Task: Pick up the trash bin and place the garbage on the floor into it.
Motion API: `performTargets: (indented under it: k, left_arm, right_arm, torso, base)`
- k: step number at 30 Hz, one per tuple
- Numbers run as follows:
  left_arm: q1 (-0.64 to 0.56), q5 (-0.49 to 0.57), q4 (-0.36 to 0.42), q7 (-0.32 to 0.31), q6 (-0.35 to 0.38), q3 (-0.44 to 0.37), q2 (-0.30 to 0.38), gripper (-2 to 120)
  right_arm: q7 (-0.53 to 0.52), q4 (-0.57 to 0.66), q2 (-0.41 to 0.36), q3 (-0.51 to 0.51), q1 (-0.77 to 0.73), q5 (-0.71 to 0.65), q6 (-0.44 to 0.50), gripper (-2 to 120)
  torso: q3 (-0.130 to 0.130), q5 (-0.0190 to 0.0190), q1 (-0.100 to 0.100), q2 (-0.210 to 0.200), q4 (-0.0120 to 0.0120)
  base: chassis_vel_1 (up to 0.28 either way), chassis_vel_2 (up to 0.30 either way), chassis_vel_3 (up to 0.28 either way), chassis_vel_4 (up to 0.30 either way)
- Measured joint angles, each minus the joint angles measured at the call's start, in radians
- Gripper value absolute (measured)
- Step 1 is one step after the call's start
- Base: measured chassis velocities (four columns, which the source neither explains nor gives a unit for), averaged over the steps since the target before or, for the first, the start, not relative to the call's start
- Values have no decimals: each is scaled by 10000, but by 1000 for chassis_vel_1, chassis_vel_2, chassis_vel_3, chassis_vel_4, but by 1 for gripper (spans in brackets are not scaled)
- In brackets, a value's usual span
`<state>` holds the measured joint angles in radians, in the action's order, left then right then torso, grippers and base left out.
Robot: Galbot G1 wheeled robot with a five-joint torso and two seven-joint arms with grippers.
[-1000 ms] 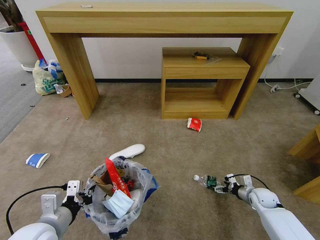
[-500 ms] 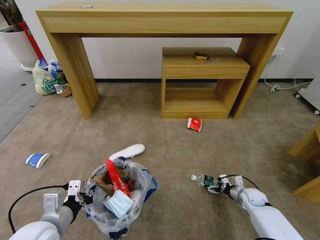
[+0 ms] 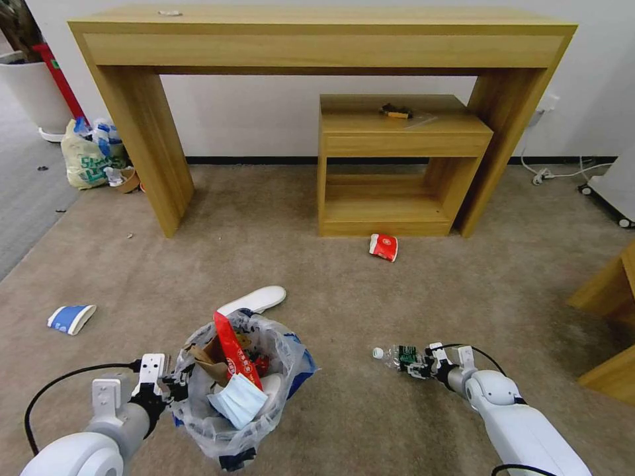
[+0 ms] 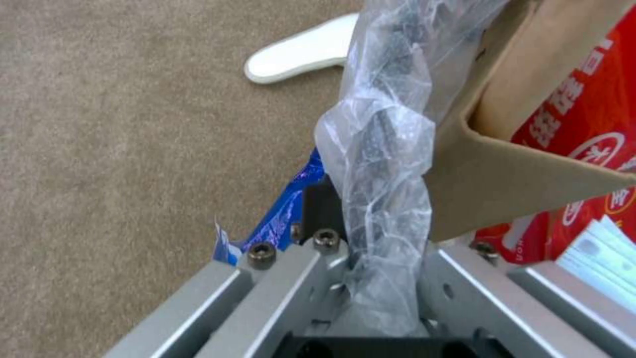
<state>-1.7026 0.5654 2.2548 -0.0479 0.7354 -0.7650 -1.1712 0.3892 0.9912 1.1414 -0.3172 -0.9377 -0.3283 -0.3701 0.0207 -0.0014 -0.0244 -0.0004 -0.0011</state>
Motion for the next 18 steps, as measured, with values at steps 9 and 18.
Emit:
performTargets:
  k: [9,18]
  left_arm:
    - [48,20,-22,45,0,-29,33,0]
    - [48,15,-26,126,0,-65,32,0]
  right_arm:
    - [-176,289,133,-26,-152,243,-34,43]
    - [-235,673,200,-215,-398,819,14,22]
  torso:
    - [2,17,1,0,13]
    - [4,23,0,-1,16]
  base:
    - [0,0,0,0]
    - [0,0,0,0]
